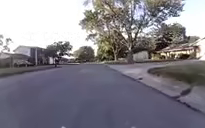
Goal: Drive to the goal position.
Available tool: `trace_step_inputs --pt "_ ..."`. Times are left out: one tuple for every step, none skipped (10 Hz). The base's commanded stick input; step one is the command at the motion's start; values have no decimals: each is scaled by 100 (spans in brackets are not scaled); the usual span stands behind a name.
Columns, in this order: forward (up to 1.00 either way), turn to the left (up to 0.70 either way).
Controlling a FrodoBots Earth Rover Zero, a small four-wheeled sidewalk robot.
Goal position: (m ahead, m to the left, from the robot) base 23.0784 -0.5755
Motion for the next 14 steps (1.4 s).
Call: trace_step_inputs --pt "100 0" --pt "100 0" --pt "100 0" --pt "100 0" --pt "100 0" --pt "100 0" --pt "100 0" --pt "100 0" --pt "100 0" --pt "100 0" --pt "100 0" --pt "100 0" --pt "100 0" --pt "100 0"
